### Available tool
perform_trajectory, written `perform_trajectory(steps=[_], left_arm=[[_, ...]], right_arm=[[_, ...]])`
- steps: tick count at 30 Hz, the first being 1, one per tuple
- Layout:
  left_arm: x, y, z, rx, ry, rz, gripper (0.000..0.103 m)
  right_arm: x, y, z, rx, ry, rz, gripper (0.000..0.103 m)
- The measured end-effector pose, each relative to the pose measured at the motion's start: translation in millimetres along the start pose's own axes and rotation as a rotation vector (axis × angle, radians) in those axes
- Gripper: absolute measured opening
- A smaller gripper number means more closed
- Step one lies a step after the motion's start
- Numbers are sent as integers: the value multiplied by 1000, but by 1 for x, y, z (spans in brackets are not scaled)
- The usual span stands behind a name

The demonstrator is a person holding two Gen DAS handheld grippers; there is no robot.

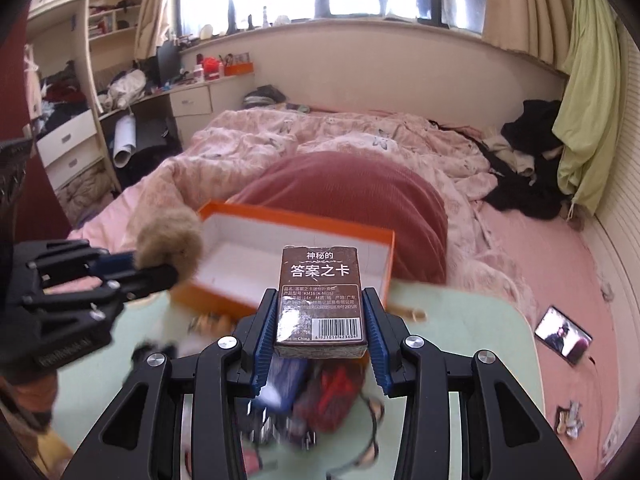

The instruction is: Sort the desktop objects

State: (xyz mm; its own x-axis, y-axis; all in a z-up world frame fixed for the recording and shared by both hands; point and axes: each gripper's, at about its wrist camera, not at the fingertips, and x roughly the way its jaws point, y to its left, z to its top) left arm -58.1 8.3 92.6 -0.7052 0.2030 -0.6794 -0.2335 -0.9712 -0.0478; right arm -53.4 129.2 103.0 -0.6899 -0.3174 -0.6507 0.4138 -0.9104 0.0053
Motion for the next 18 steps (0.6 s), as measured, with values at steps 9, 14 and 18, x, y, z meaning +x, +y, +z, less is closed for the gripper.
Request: perform_trajectory(steps=[9,14,18], left_arm=[[52,46,4,-253,133,-69,73],[13,33,-17,-159,57,-12,78],[-20,15,-49,-105,66,-22,78]], right_arm=[[50,-38,15,244,56,66,81],[22,-38,-11,234,49,52,81],[-12,-29,-43,193,49,18,93]])
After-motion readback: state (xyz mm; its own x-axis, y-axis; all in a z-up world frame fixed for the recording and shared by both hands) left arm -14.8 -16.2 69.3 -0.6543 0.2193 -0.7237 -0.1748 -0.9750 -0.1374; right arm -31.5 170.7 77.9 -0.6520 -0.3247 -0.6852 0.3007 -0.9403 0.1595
